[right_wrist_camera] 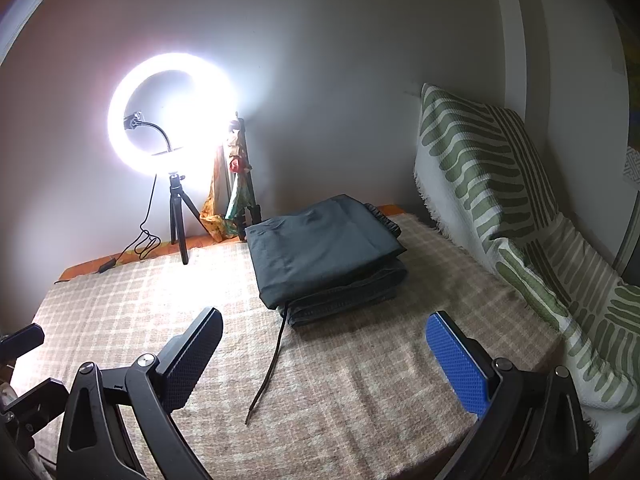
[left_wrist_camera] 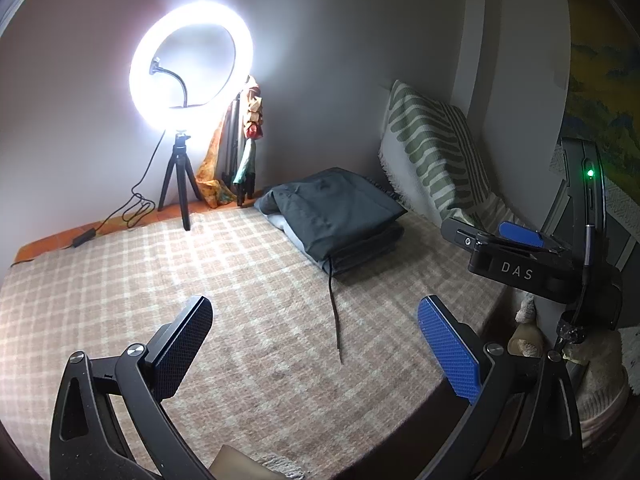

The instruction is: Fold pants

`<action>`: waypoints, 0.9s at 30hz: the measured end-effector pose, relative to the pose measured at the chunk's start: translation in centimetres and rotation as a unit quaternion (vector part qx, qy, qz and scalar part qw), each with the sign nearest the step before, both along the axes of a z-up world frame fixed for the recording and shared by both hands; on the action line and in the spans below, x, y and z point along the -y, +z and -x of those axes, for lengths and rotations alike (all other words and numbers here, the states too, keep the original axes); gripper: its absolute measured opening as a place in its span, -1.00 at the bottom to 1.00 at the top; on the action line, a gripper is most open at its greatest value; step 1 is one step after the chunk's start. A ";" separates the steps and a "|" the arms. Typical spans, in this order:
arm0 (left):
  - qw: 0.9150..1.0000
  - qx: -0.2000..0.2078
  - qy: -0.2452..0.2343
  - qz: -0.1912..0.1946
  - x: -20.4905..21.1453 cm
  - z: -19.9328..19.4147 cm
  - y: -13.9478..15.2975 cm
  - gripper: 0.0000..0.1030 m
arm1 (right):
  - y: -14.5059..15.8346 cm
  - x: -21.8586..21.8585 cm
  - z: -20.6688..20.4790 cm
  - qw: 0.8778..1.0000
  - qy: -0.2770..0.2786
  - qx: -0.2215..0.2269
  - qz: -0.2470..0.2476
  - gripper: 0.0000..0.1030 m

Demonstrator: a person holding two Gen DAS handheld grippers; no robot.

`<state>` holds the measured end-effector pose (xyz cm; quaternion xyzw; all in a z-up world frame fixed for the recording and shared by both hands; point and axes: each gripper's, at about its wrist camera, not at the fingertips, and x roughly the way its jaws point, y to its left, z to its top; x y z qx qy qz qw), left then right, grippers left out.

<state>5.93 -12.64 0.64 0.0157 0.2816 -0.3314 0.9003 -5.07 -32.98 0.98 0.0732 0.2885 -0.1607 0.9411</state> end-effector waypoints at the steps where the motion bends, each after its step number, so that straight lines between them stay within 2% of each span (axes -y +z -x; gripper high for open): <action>1: 1.000 0.000 0.000 0.001 0.0 0.0 0.0 0.99 | 0.0 0.0 0.0 1.000 0.000 0.000 0.000 1.00; 27: 1.000 -0.002 0.000 0.009 0.1 0.2 0.0 0.99 | -0.3 -0.5 -0.5 1.000 0.008 -0.004 -0.010 1.00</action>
